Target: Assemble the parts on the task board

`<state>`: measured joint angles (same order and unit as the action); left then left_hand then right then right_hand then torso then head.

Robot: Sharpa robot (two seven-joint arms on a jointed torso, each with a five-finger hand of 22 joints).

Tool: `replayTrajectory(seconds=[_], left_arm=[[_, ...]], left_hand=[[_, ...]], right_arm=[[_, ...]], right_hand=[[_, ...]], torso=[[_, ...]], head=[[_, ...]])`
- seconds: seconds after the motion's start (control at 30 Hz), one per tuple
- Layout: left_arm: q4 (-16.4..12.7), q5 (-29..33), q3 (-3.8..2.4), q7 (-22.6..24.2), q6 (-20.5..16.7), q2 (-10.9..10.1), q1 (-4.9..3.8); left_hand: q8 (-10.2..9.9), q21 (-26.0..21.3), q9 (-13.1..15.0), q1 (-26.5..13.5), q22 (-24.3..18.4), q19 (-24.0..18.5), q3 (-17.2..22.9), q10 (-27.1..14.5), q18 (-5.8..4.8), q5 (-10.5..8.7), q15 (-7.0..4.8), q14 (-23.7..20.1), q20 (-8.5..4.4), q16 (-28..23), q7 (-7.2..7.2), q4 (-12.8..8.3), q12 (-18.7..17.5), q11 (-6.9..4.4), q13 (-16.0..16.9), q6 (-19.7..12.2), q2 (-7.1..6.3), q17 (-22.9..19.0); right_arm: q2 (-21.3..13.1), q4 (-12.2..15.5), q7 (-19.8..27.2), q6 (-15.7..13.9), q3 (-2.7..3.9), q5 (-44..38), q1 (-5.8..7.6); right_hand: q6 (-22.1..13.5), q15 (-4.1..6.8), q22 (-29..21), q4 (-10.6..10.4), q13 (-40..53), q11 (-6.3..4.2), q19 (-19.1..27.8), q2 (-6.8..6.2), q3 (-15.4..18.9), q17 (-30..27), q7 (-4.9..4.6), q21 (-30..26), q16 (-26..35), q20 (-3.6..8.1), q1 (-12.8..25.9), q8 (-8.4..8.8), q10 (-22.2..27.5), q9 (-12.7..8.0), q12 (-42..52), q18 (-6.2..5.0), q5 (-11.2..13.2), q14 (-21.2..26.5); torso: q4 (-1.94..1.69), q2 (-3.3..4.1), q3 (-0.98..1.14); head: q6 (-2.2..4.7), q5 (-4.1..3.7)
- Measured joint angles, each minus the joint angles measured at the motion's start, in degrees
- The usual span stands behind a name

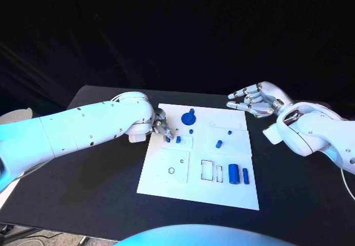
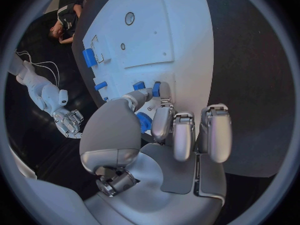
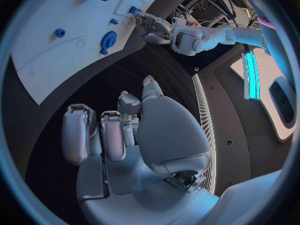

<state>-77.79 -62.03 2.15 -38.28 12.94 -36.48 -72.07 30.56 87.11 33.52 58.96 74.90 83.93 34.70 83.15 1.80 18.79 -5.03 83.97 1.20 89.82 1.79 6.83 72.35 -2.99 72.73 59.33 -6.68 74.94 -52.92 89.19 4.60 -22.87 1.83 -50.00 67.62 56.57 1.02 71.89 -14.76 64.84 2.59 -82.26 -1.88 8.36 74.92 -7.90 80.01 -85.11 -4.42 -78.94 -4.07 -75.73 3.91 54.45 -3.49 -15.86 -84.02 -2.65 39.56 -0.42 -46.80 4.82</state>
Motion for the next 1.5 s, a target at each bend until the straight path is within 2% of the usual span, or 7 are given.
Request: replayTrajectory(seconds=[0.13, 0.43, 0.47, 0.83, 1.17, 1.33, 1.5], left_arm=[[0.1, 0.1, 0.2, -0.3, 0.4, 0.0, 0.22], [0.1, 0.2, 0.19, -0.7, 1.2, -0.1, 0.26], [0.1, 0.2, 0.19, -0.8, 1.2, -0.2, 0.26], [-0.3, 0.0, 0.05, -0.9, 0.7, -0.8, 0.4], [-1.5, 0.7, -0.02, 0.0, -4.9, -2.5, 0.61], [-2.9, 2.9, -0.36, 2.7, -9.2, -4.2, 0.62], [-3.8, 5.1, -0.58, 6.9, -14.1, -5.3, 0.62]], left_hand=[[0.2, 0.4, 0.0, -2.0, 0.0, 0.0, -2.3, 0.1, -0.01, 0.1, -0.33, 0.1, 0.0, 0.0, -1.68, 0.9, 0.4, -0.09, 0.3, 2.3, -0.6, 0.0], [0.0, 0.9, -0.4, -3.9, 0.0, 0.2, -11.4, 0.3, -0.09, 0.0, -0.41, 0.0, -0.21, 0.0, -1.41, 3.8, 0.9, -0.3, 1.0, 2.6, -2.31, 0.0], [0.0, 1.0, -0.4, -3.9, 0.0, 0.2, -12.2, 0.3, -0.62, 0.0, -0.41, 0.0, -0.21, 0.0, -1.47, 4.0, 0.9, -0.3, 1.1, 2.7, -2.31, 0.0], [0.0, 1.3, -0.6, -3.3, 0.0, 0.0, -19.1, 0.5, -0.62, 0.0, -0.41, 0.0, -0.41, 0.0, -1.6, 6.8, 1.2, -0.5, 1.6, 3.2, -1.68, 0.0], [-0.1, 1.2, -0.7, -3.1, 0.0, 0.0, -24.5, 0.5, -0.58, -1.14, -0.41, 0.0, -0.41, 0.0, -1.6, 9.7, 1.2, -0.5, 1.4, 3.2, -0.85, 0.0], [-0.1, 0.4, -0.8, -3.4, 0.0, 0.0, -27.5, -0.8, -0.56, -1.21, -0.41, 0.0, -0.41, 0.0, -0.82, 9.9, -2.5, 0.12, -1.9, 1.0, -0.48, 0.0], [-0.5, -2.6, -0.7, -3.7, 0.0, 0.0, -33.1, -5.1, -0.56, -2.39, -0.4, 0.0, -0.41, 0.0, 0.18, 10.0, -9.9, 0.94, -8.7, -2.1, -0.18, 0.0]], right_arm=[[0.0, 0.0, 0.0, 0.0, 0.0, 0.0, 0.0], [0.0, 0.0, 0.0, 0.0, 0.0, 0.0, 0.0], [0.0, 0.0, 0.0, 0.0, 0.0, 0.0, 0.0], [0.0, -0.2, 0.0, 0.0, 0.0, 0.0, 0.0], [0.2, -0.3, 0.0, 0.0, 0.0, 0.0, -0.04], [0.2, -0.4, 0.0, 0.0, 0.0, 0.0, -0.11], [0.1, -0.5, 0.0, 0.0, 0.0, 0.0, -0.17]], right_hand=[[0.0, 0.0, 0.0, 0.0, -0.1, 0.19, 0.0, 0.0, 0.0, 0.0, 0.0, 0.0, 0.0, 0.0, 0.0, 0.0, 0.2, 0.0, 0.0, 0.0, 0.0, 0.0], [0.0, 0.0, 0.0, 0.0, -0.1, 0.19, 0.0, 0.0, 0.0, 0.0, 0.0, 0.0, 0.2, 0.0, 0.0, 0.0, 0.2, 0.0, -0.2, 0.0, 0.0, 0.0], [0.0, 0.0, 0.0, 0.0, -0.1, 0.19, 0.0, 0.0, 0.0, 0.0, 0.0, 0.0, 0.2, 0.0, 0.0, 0.0, 0.2, 0.0, -0.2, 0.0, 0.0, 0.0], [0.0, 0.0, 0.0, 0.0, -0.1, 0.19, 0.0, 0.0, 0.0, 0.0, 0.0, 0.0, 0.2, 0.0, 0.0, 0.0, 0.2, 0.0, -0.2, 0.0, 0.0, 0.0], [0.0, 0.0, 0.0, 0.0, -0.1, 0.19, 0.0, 0.0, 0.0, 0.0, 0.0, 0.0, 0.2, 0.0, 0.0, 0.0, 0.2, 0.0, -0.2, 0.0, 0.0, 0.0], [0.0, 0.0, 0.0, 0.0, -0.1, 0.19, 0.0, 0.0, 0.0, 0.0, 0.0, 0.0, 0.2, 0.0, 0.0, 0.0, 0.2, 0.0, -0.2, 0.0, 0.0, 0.0], [0.0, 0.0, 0.0, 0.0, -0.1, 0.2, 0.0, 0.0, 0.0, 0.0, 0.0, 0.0, 0.2, 0.0, 0.0, 0.0, 0.2, 0.0, -0.2, 0.0, 0.0, 0.0]], torso=[[0.01, 0.0, 0.01], [0.0, -0.01, 0.01], [0.01, -0.01, 0.01], [0.07, 0.01, -0.02], [0.0, 0.01, -0.05], [0.0, 0.01, -0.02], [-0.03, -0.04, 0.02]], head=[[-0.02, 0.03], [0.02, -0.06], [0.02, -0.07], [0.1, -0.23], [0.05, -0.47], [0.05, -0.5], [0.16, -0.63]])
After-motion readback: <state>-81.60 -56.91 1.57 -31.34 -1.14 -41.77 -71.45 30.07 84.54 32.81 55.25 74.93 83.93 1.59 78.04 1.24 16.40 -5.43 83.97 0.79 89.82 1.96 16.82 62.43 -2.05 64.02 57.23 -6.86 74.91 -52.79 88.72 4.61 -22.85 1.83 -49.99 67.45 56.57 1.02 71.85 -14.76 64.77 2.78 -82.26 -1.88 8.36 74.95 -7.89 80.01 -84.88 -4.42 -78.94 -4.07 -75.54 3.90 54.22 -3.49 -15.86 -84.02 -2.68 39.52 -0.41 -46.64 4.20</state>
